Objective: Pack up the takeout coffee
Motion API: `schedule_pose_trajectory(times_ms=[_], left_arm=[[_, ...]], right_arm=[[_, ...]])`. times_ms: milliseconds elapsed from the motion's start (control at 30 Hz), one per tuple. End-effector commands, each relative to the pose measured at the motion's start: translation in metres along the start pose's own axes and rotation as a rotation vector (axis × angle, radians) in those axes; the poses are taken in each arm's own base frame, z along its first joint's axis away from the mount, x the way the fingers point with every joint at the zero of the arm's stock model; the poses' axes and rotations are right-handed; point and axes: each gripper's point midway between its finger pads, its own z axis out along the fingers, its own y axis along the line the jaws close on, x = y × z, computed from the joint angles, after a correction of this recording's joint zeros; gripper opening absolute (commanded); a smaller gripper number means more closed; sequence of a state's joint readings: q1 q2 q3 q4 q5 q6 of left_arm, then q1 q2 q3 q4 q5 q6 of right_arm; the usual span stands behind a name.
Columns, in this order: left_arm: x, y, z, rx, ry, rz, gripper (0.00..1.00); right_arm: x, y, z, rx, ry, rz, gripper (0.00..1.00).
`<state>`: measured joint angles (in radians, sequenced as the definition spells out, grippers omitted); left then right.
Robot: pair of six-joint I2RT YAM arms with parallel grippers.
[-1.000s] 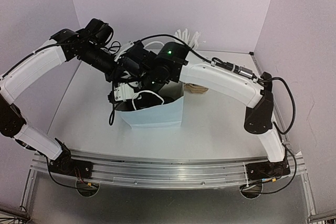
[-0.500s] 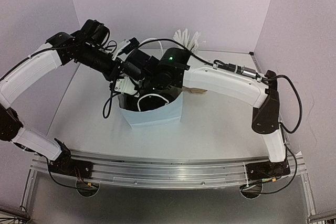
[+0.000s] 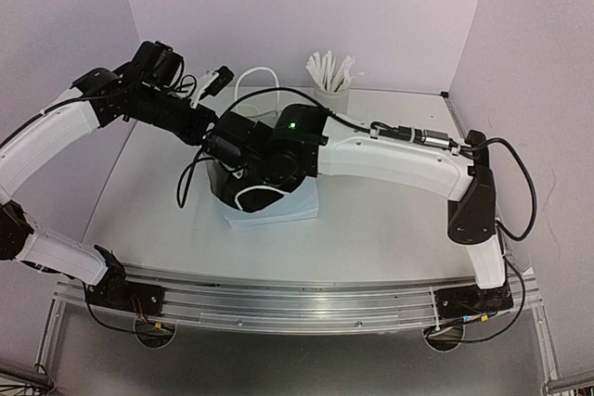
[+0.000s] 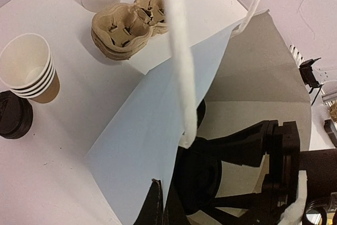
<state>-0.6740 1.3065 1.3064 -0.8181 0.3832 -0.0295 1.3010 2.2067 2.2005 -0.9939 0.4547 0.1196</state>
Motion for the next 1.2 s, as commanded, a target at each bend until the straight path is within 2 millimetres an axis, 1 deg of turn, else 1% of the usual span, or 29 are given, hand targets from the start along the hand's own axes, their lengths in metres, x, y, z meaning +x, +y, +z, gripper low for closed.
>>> schedule_pose_trajectory(times_ms=[0,100,233,367,433,467,500,567,633,700,767,933,1067,1167], left_arm=[[-0.004,-0.004,-0.009,-0.007,-0.033,0.001,0.00],[-0.004,-0.005,-0.013,-0.010,-0.044,0.012,0.00],[-0.012,-0.014,-0.016,0.032,-0.068,0.019,0.00],[-0.009,-0.022,-0.011,0.092,-0.058,0.005,0.00],[-0.008,-0.024,-0.009,0.107,-0.058,0.000,0.00],[-0.009,-0.024,-0.009,0.110,-0.061,-0.003,0.00],[-0.011,-0.023,-0.009,0.108,-0.066,-0.005,0.00],[-0.014,-0.018,-0.010,0.088,-0.073,-0.008,0.00],[-0.017,-0.012,-0.010,0.052,-0.080,-0.001,0.00],[-0.018,-0.010,-0.011,0.040,-0.082,0.016,0.00],[-0.018,-0.009,-0.011,0.036,-0.084,0.028,0.00],[-0.026,-0.013,-0.016,0.030,-0.113,0.099,0.00],[-0.044,-0.008,-0.029,-0.042,-0.184,0.196,0.00],[-0.045,-0.012,-0.032,-0.050,-0.205,0.228,0.00]], right_arm=[[-0.014,-0.028,-0.017,0.064,-0.072,0.187,0.11],[-0.012,-0.028,-0.018,0.060,-0.068,0.205,0.10],[-0.011,-0.023,-0.007,0.060,-0.054,0.204,0.10],[-0.025,-0.014,0.000,0.027,-0.073,0.203,0.09],[-0.027,-0.008,0.005,0.011,-0.071,0.189,0.09],[-0.024,-0.007,0.009,0.009,-0.060,0.180,0.09],[-0.017,-0.005,0.015,0.012,-0.039,0.168,0.08],[0.002,-0.002,0.024,0.014,0.016,0.155,0.08],[0.016,-0.001,0.027,0.014,0.050,0.153,0.07],[0.023,0.001,0.027,0.023,0.061,0.136,0.06],[0.025,0.002,0.029,0.027,0.068,0.122,0.06],[0.021,0.011,0.041,0.003,0.074,0.110,0.05],[0.029,0.018,0.048,-0.021,0.103,0.113,0.03],[0.037,0.022,0.053,-0.033,0.127,0.103,0.02]])
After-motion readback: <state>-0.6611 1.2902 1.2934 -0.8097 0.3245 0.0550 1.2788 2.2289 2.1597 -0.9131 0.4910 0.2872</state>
